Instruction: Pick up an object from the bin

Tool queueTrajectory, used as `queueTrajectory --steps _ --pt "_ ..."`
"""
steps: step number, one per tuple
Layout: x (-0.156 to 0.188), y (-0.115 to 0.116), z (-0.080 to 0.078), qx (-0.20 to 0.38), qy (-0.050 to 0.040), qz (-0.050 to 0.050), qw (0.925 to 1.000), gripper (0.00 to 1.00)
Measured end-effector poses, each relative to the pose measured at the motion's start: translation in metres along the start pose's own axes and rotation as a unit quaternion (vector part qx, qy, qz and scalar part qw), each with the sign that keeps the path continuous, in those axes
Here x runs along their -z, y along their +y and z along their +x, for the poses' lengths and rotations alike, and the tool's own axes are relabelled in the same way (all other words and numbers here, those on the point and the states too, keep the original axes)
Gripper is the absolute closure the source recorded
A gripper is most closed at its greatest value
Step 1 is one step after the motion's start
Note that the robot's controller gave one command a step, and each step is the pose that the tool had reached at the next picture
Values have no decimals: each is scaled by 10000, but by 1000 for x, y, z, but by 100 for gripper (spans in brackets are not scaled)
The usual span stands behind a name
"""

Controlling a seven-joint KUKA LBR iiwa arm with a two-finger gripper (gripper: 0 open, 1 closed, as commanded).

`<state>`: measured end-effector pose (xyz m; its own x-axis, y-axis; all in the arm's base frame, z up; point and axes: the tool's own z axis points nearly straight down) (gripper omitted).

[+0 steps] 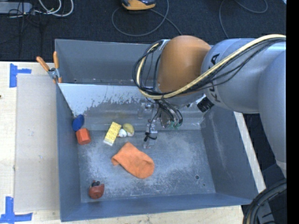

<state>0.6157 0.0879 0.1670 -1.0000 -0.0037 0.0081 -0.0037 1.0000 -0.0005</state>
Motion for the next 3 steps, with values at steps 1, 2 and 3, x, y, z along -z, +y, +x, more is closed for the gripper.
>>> queueTrajectory --steps 1,2,3 --pt "5 0 -1 -8 -35 -4 10000 0" --pt "-47 -17 19 116 -41 -6 9999 0" --pt "-98 -3 35 467 -23 -6 9989 100"
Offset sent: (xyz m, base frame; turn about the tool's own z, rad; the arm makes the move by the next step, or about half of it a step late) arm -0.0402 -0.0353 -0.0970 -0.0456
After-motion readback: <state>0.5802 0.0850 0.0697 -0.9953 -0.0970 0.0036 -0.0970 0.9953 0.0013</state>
